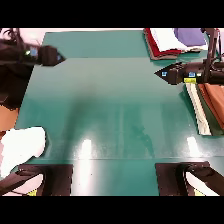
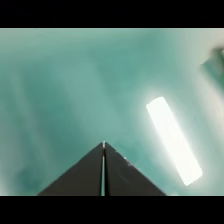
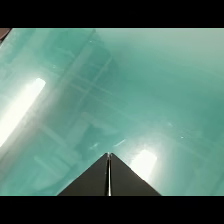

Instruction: Fold the shirts.

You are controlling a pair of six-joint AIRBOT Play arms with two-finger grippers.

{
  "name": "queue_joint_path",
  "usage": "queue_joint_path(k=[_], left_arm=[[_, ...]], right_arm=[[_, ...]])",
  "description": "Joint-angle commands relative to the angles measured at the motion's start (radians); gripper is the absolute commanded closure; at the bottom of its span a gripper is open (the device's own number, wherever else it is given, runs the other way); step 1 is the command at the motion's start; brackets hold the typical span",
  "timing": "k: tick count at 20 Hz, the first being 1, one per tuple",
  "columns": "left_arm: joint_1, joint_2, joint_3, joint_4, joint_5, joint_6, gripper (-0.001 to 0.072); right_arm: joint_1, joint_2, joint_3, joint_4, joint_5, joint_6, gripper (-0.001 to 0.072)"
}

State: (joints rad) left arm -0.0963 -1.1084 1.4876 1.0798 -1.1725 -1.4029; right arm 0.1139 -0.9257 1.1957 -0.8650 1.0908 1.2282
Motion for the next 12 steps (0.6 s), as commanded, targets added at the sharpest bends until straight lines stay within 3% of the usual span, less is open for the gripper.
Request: queue_joint_path(k=[1, 3, 6, 7, 8, 12], left_arm=[[0.068, 0.151, -0.093, 0.359, -0.237, -0.067, 0.0688], [0.125, 0.284, -0.241, 0.547, -0.291, -0.093, 0.0687], [0.228, 0.416, -0.482, 0.63, -0.322, -0.089, 0.0667], [0.258, 0.437, -0.564, 0.63, -0.319, -0.091, 0.0386], [0.279, 0.443, -0.642, 0.63, -0.309, -0.094, 0.0151], [0.301, 0.441, -0.882, 0.645, -0.189, -0.112, 0.0158]], right_arm=[[0.0, 0.001, 0.001, 0.0, 0.003, 0.0, 0.0695], [0.0, 0.0, 0.001, 0.001, -0.001, 0.0, 0.0696], [0.0, 0.001, 0.001, 0.001, -0.009, 0.0, 0.0695], [0.0, 0.001, 0.001, 0.001, -0.009, 0.0, 0.0696], [0.0, 0.0, 0.001, 0.001, -0.009, 0.0, 0.0696], [0.0, 0.0, 0.001, 0.001, -0.008, 0.0, 0.0696]])
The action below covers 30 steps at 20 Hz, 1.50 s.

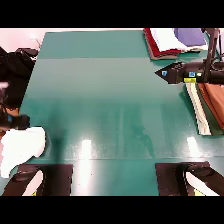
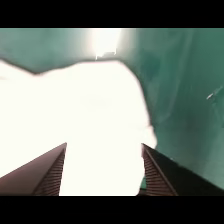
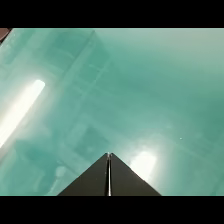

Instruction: Fold the shirts.

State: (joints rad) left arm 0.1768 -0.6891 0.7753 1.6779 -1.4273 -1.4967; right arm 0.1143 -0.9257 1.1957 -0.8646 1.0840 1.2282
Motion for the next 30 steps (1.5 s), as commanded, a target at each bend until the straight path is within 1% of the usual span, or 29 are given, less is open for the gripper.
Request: queue_joint_path(k=[1, 4, 5, 6, 7, 9, 11, 12, 13, 15, 18, 20, 22, 24, 26, 28, 30], left_arm=[[0.027, 0.022, -0.202, 0.052, 0.091, -0.029, 0.0158], [0.027, 0.022, -0.221, 0.055, 0.107, -0.087, 0.0161], [0.027, 0.022, -0.218, 0.056, 0.103, -0.105, 0.0307], [0.027, 0.022, -0.215, 0.056, 0.101, -0.104, 0.058], [0.027, 0.023, -0.214, 0.055, 0.103, -0.104, 0.0686], [0.027, 0.023, -0.187, 0.053, 0.089, -0.107, 0.0688], [0.026, 0.026, -0.072, 0.018, 0.08, -0.112, 0.069], [0.026, 0.027, 0.019, -0.025, 0.081, -0.112, 0.0691], [0.026, 0.027, 0.115, -0.084, 0.08, -0.112, 0.0692], [0.026, 0.027, 0.31, -0.251, 0.09, -0.102, 0.0692], [0.026, 0.024, 0.531, -0.489, 0.156, -0.054, 0.0692], [0.026, 0.019, 0.609, -0.622, 0.208, -0.005, 0.0693], [0.026, 0.014, 0.637, -0.739, 0.25, 0.038, 0.0693], [0.017, -0.011, 0.65, -0.825, 0.261, 0.066, 0.0693], [-0.082, -0.057, 0.658, -0.822, 0.288, 0.068, 0.0693], [-0.253, -0.137, 0.658, -0.807, 0.34, 0.089, 0.0693], [-0.452, -0.243, 0.658, -0.737, 0.38, 0.088, 0.0693]], right_arm=[[0.0, 0.0, 0.001, 0.0, -0.002, 0.0, 0.0696], [0.0, 0.0, 0.001, 0.0, -0.002, 0.0, 0.0696], [0.0, 0.0, 0.001, 0.0, -0.003, 0.0, 0.0696], [0.0, 0.0, 0.001, 0.0, -0.003, 0.0, 0.0695], [0.0, 0.001, 0.001, 0.0, -0.003, 0.0, 0.0696], [0.0, 0.001, 0.001, 0.001, -0.005, 0.0, 0.0696], [0.0, 0.001, 0.008, 0.002, -0.024, 0.001, 0.0696], [0.0, 0.001, 0.024, 0.002, -0.027, 0.0, 0.0696], [0.0, 0.001, 0.051, 0.002, -0.027, 0.001, 0.0697], [-0.001, 0.0, 0.127, 0.0, -0.047, 0.0, 0.0697], [-0.002, -0.001, 0.236, -0.003, -0.104, 0.0, 0.0696], [-0.002, -0.002, 0.294, -0.003, -0.128, 0.001, 0.0697], [-0.002, -0.002, 0.335, -0.005, -0.149, 0.0, 0.0696], [-0.002, -0.002, 0.364, -0.039, -0.168, 0.001, 0.0697], [-0.002, -0.002, 0.388, -0.064, -0.168, 0.002, 0.0697], [-0.002, -0.002, 0.394, -0.073, -0.173, 0.007, 0.0697], [-0.002, -0.002, 0.394, -0.08, -0.172, 0.021, 0.0697]])
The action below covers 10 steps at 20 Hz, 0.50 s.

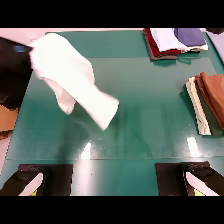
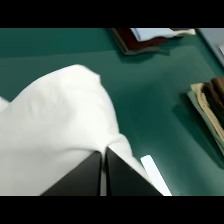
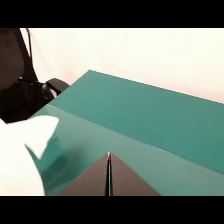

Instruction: Fold the shirts.

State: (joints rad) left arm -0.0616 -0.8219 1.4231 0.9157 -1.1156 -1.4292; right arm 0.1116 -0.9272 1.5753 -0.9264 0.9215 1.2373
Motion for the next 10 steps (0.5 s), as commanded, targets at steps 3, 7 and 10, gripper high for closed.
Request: queue_joint_path(k=[3, 7, 10], left_arm=[[-0.496, -0.309, 0.01, 0.127, 0.087, 0.021, 0.0692], [-0.645, -0.512, 0.011, 0.135, 0.129, 0.037, 0.0534], [-0.549, -0.519, 0.011, 0.153, 0.125, 0.024, 0.0138]], right_arm=[[0.001, 0.0, 0.014, -0.019, -0.011, 0.011, 0.0697], [0.001, 0.0, 0.014, -0.019, -0.01, 0.011, 0.0697], [0.001, 0.0, 0.014, -0.019, -0.001, 0.011, 0.0697]])
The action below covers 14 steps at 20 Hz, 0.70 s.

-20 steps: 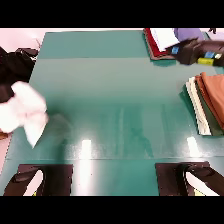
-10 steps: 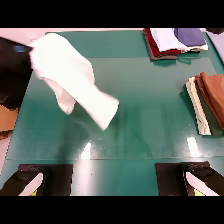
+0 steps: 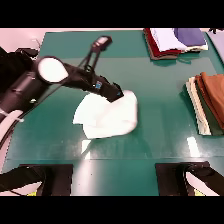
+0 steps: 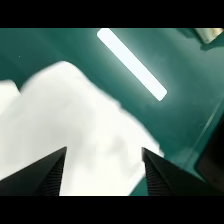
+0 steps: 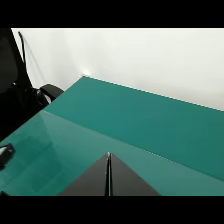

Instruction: Fold the shirts.

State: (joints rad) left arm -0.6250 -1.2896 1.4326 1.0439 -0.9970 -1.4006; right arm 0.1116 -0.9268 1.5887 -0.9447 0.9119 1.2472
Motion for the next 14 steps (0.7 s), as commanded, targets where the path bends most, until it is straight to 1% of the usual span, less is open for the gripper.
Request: queue_joint_path(k=[1, 4, 7, 9, 11, 14], left_arm=[[0.084, -0.049, 0.001, 0.029, -0.015, -0.005, 0.0138], [0.309, -0.051, -0.026, 0.034, -0.063, -0.04, 0.0138], [0.475, -0.06, -0.117, 0.033, -0.063, -0.04, 0.0138], [0.519, -0.079, -0.207, 0.033, -0.067, -0.038, 0.0139], [0.521, -0.116, -0.283, 0.026, -0.066, -0.037, 0.0138], [0.521, -0.187, -0.348, -0.039, -0.06, -0.019, 0.0139]], right_arm=[[0.001, 0.0, 0.001, 0.0, 0.008, 0.002, 0.0697], [0.001, 0.0, 0.001, -0.001, 0.026, 0.002, 0.0697], [0.001, 0.0, -0.017, 0.0, 0.034, 0.002, 0.0696], [0.001, 0.0, -0.04, 0.0, 0.034, 0.002, 0.0697], [0.001, 0.0, -0.066, 0.001, 0.028, 0.002, 0.0697], [0.002, 0.0, -0.099, 0.003, 0.022, 0.013, 0.0697]])
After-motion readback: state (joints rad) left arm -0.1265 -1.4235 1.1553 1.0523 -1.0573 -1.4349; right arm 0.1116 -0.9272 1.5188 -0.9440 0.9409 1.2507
